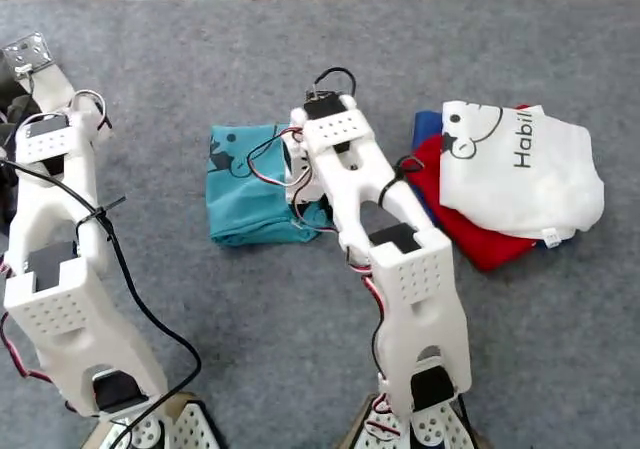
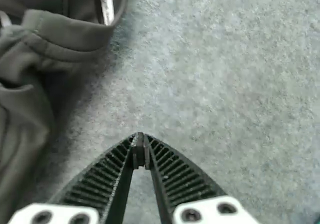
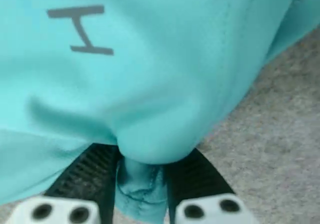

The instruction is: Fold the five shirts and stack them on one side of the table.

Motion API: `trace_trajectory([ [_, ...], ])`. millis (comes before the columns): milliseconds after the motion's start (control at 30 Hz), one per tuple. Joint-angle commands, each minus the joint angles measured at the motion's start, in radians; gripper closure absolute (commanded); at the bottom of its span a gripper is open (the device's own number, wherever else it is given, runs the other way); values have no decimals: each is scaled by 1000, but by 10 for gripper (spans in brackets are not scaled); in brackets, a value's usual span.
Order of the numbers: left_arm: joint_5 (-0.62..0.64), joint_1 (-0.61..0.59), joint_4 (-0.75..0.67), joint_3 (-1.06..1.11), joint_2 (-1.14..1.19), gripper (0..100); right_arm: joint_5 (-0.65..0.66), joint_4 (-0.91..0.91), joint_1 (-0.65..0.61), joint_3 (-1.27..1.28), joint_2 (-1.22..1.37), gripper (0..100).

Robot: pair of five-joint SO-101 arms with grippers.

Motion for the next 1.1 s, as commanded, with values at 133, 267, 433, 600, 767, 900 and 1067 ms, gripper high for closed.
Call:
trace_trajectory([
  [133,210,214,259,-228,-12,850,32,-18,63,94,48,985],
  [267,396,271,281,-326,32,720,40,-58,81,145,44,985],
  [433,393,321,351,-433,163,720,14,-46,117,185,45,985],
  [600,316,367,496,-576,339,722,21,-43,187,189,44,985],
  [767,288,369,611,-754,485,722,21,-43,189,185,44,985],
  [900,287,380,677,-909,569,722,21,-46,189,183,44,985],
  [1067,292,352,786,-1124,612,720,21,-49,189,182,45,985],
])
